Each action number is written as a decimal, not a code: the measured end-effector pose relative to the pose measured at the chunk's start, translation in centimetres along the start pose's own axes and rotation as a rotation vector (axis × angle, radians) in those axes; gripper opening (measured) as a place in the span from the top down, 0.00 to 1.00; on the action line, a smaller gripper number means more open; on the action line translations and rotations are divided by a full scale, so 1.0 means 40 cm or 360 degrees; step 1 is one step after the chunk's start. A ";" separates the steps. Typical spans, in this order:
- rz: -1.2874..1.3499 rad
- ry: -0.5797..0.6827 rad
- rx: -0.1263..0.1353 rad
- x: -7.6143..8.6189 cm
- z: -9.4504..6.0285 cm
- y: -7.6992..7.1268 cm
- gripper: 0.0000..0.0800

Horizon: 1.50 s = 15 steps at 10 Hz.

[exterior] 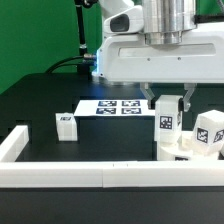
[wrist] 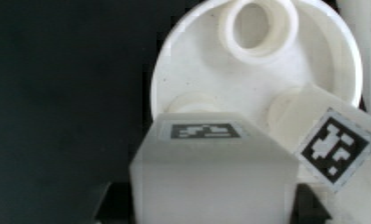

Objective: Assemble stool

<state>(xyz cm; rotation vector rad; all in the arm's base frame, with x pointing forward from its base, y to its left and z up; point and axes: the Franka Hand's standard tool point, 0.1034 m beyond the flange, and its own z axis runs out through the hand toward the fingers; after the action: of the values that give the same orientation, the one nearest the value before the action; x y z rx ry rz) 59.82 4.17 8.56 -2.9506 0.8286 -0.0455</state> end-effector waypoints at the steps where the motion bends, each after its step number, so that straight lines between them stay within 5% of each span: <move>1: 0.0153 -0.0001 0.0002 -0.001 0.001 -0.003 0.58; 6: 0.1133 -0.0001 0.0040 0.001 0.007 -0.045 0.58; 8: 0.1674 0.0026 0.0202 0.005 0.010 -0.055 0.58; 15: 0.2300 -0.0031 0.0234 0.005 0.010 -0.058 0.58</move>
Offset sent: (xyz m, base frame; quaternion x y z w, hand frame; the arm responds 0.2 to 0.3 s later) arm 0.0202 0.0024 -0.0005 0.0161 -0.0372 0.3566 0.9334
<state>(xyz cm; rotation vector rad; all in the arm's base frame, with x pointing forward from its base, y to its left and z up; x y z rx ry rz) 61.22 6.05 8.35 -1.5857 2.4642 0.0136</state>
